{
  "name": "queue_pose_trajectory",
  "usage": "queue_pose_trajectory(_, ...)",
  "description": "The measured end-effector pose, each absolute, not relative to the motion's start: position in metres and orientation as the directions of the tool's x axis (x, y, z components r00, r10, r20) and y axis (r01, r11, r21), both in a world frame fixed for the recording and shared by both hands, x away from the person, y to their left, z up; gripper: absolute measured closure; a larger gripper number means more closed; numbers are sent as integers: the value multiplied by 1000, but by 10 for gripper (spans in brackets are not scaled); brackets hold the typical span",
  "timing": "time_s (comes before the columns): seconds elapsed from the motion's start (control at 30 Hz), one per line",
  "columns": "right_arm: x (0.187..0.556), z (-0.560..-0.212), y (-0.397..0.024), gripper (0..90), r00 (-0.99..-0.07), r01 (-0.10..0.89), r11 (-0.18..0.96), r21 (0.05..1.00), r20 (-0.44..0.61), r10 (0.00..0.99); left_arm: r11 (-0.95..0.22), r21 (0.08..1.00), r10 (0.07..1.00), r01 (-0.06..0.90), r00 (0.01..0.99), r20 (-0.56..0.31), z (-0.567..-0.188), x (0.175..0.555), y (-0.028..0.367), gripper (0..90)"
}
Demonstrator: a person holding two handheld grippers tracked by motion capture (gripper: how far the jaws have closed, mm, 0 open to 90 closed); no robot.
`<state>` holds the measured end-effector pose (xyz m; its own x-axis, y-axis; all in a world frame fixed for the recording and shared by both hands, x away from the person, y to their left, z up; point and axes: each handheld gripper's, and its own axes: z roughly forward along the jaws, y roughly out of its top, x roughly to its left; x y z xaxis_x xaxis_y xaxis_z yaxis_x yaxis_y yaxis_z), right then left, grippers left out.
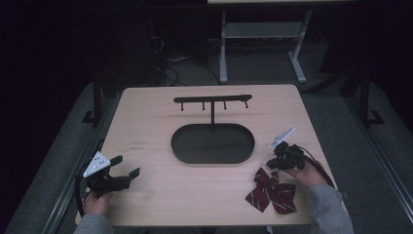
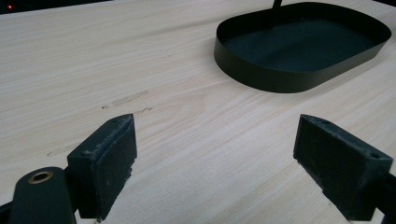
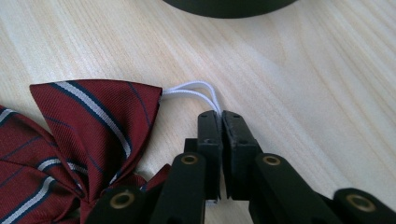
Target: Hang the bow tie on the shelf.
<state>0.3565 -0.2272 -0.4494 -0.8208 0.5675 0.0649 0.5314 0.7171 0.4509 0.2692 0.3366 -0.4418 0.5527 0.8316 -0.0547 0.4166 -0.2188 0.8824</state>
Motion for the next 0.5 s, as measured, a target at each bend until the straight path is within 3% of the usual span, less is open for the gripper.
queue_pose_trajectory(0.5,350,-436,-229,878,-822,525,707,474,64,567,-227,880,830,417,556,-49,-442,270,336,128)
